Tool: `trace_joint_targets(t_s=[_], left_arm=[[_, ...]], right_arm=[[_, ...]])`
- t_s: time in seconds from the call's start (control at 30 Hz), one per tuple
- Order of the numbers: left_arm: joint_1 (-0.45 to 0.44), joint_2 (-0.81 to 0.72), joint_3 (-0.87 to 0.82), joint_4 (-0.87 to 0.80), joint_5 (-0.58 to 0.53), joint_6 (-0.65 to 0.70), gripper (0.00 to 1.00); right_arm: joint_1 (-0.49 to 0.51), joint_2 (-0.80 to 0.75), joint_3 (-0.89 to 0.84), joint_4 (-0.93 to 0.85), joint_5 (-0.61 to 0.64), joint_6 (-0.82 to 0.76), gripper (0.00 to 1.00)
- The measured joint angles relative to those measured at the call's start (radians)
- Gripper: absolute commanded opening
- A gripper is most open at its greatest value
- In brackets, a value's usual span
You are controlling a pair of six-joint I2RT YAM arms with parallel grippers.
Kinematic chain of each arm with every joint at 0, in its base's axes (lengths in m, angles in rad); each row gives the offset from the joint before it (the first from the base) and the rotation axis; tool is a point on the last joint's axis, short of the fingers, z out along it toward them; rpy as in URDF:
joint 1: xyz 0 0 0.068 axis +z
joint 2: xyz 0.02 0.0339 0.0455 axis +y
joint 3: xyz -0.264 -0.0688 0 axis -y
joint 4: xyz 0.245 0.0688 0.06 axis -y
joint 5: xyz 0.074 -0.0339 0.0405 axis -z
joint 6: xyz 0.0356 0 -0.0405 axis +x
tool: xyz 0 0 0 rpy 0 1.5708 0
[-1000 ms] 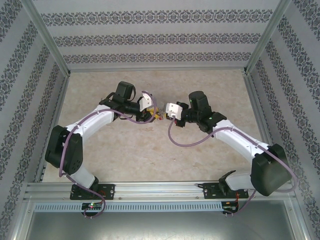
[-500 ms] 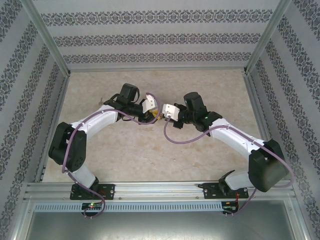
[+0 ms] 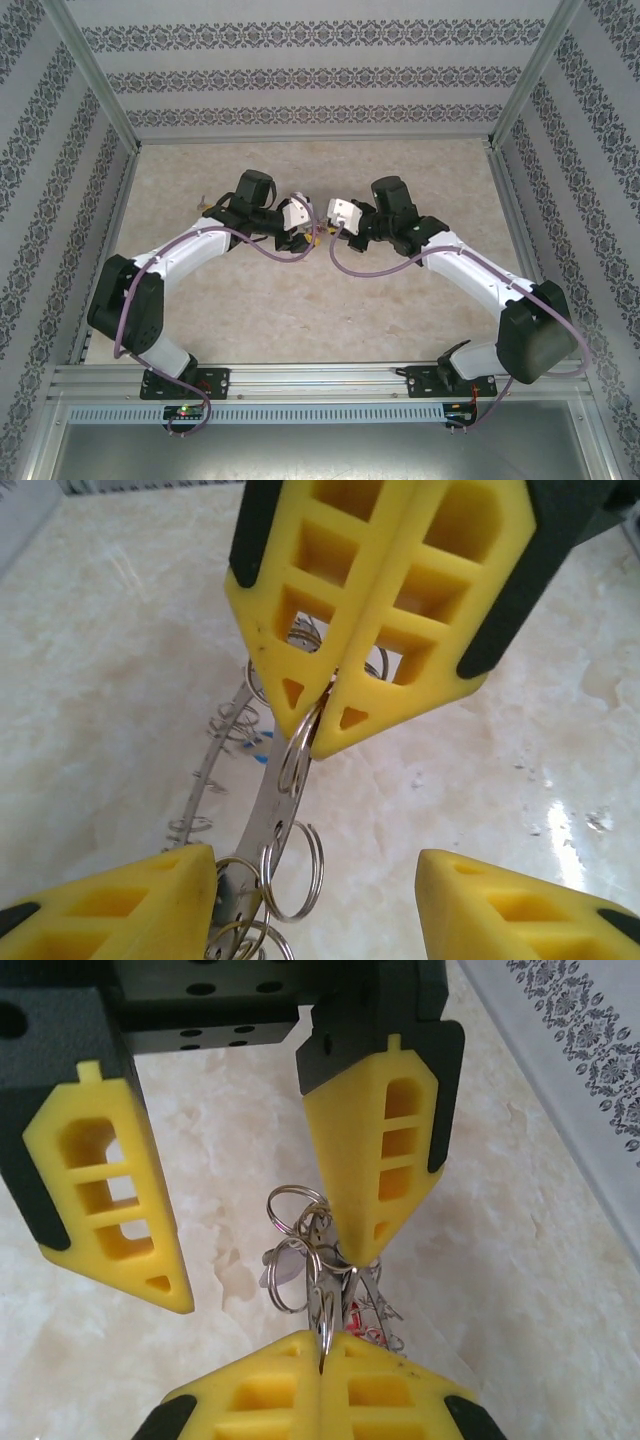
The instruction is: Put the keys on the keyring
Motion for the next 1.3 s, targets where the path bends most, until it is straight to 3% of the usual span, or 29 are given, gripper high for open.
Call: trace_joint_targets(t_s=[0.23, 0.5, 0.77, 0.83, 0.9, 1.1, 1.3], left_arm=[[-0.05, -0.012, 0.002, 0.044, -0.135, 0.071, 0.53], [-0.094, 0.003, 0.032, 0.032, -0.28, 0.167, 0.26], [-0.101, 0.004, 0.045, -0.018, -0.289, 0.203, 0.0], [-0.101, 0.004, 0.049, -0.026, -0.288, 0.2, 0.0], [-0.101, 0.005, 0.059, -0.047, -0.286, 0.186, 0.0], [-0.101, 0.024, 0.106, -0.087, -0.281, 0.113, 0.0], [-0.101, 0.024, 0.114, -0.085, -0.29, 0.061, 0.0]], right_arm=[[-0.004, 0.005, 0.032, -0.051, -0.021, 0.04, 0.0], [-0.005, 0.007, 0.032, -0.062, -0.032, 0.074, 0.0], [-0.011, 0.017, 0.032, -0.06, -0.032, 0.085, 0.0], [-0.011, 0.018, 0.032, -0.058, -0.033, 0.085, 0.0], [-0.011, 0.018, 0.032, -0.058, -0.037, 0.095, 0.14], [-0.025, 0.012, 0.032, -0.057, -0.085, 0.086, 0.33], [-0.07, -0.069, 0.006, -0.061, -0.163, 0.06, 0.39]])
